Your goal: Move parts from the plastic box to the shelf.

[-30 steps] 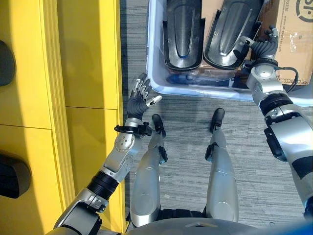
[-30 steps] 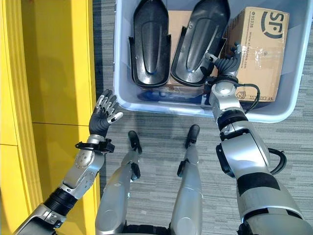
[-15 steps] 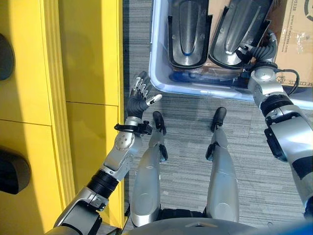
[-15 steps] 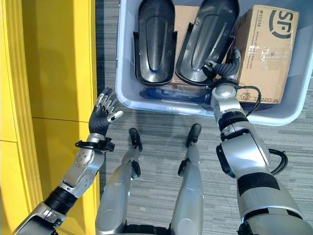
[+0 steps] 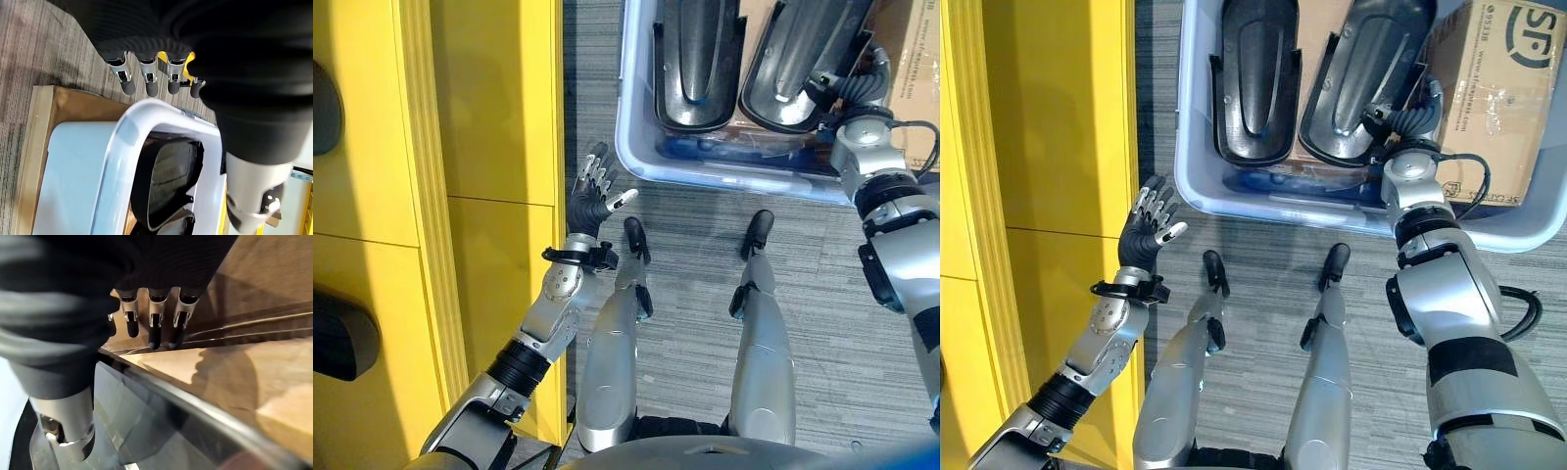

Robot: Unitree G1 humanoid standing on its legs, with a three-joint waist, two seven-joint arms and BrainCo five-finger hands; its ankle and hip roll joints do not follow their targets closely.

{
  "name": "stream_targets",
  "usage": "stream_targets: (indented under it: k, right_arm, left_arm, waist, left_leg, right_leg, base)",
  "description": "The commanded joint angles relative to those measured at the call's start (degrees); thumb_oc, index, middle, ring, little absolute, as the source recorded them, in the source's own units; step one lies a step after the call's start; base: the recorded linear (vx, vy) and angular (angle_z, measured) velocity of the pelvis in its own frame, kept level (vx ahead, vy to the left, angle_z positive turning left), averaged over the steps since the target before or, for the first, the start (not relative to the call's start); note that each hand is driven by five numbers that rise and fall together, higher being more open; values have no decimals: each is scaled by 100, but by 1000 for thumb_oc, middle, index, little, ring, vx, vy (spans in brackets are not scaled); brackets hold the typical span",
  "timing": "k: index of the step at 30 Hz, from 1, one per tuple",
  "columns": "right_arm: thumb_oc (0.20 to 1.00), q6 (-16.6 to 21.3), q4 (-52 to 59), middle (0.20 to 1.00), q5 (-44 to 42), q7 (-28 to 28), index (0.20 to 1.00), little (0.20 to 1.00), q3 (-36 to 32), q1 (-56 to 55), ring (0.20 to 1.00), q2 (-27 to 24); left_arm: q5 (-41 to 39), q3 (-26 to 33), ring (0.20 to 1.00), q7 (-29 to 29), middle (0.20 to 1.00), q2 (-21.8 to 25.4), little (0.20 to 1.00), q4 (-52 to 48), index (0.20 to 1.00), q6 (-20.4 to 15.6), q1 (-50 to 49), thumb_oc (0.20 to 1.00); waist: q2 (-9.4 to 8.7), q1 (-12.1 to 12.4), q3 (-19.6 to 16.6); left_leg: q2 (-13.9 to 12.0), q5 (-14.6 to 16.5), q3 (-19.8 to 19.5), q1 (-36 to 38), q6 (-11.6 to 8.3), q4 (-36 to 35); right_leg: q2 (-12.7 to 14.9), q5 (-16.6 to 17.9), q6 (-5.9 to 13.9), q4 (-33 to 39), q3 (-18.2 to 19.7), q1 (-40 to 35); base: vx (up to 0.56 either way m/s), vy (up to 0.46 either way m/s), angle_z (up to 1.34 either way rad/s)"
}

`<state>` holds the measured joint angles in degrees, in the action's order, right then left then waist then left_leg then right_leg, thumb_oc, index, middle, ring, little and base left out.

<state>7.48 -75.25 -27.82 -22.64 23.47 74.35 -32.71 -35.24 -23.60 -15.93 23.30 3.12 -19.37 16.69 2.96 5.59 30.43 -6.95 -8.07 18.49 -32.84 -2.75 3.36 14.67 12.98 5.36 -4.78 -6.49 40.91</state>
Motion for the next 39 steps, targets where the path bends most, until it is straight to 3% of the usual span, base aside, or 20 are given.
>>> stream_targets:
  k: [1, 13, 14, 15, 16, 39]
  right_arm:
    - [1000, 70, -114, 1000, 215, -73, 1000, 1000, 545, 589, 1000, -686]
    - [1000, 42, -211, 1000, 275, 24, 1000, 1000, 685, 708, 1000, -839]
    - [385, 45, -227, 385, 255, 60, 385, 385, 670, 669, 385, -814]
    - [260, 45, -227, 260, 255, 60, 260, 260, 670, 669, 260, -814]
    - [200, 63, -247, 200, 203, 67, 200, 200, 628, 640, 200, -777]
    - [200, 127, -148, 200, 79, -48, 200, 200, 308, 387, 200, -617]
  left_arm:
    - [54, -98, 1000, 148, 1000, 176, 1000, -789, 1000, -320, -240, 1000]
    - [26, -134, 1000, 199, 1000, 164, 1000, -866, 1000, -320, -272, 1000]
    - [30, -125, 1000, 206, 1000, 155, 1000, -861, 1000, -316, -277, 1000]
    - [30, -125, 1000, 206, 1000, 155, 1000, -861, 1000, -316, -277, 1000]
    - [26, -125, 1000, 205, 1000, 142, 1000, -856, 1000, -311, -271, 1000]
    - [-68, -121, 1000, 272, 1000, 170, 1000, -816, 1000, -273, -314, 1000]
  waist:
    - [332, 34, -64]
    - [402, 73, -64]
    - [405, 70, -64]
    - [405, 70, -64]
    - [408, 78, -64]
    - [369, 81, -64]
  left_leg:
    - [-24, 390, -1174, 34, -100, 225]
    - [-4, 383, -1227, -87, -93, 248]
    - [-6, 384, -1226, -96, -94, 253]
    - [-6, 384, -1226, -96, -94, 253]
    - [-5, 396, -1235, -113, -89, 277]
    - [20, 412, -1334, 12, -75, 333]
  right_leg:
    - [-28, -826, 336, -1309, 83, 218]
    - [-11, -868, 327, -1431, 103, 395]
    - [-17, -877, 323, -1444, 110, 406]
    - [-17, -877, 323, -1444, 110, 406]
    - [-18, -893, 318, -1484, 103, 432]
    - [-6, -923, 300, -1512, 51, 217]
  base:
    - [0, 0, 0]
    - [3, -1, 0]
    - [4, -4, 3]
    - [0, 0, 0]
    - [0, 0, 0]
    - [0, 0, 0]
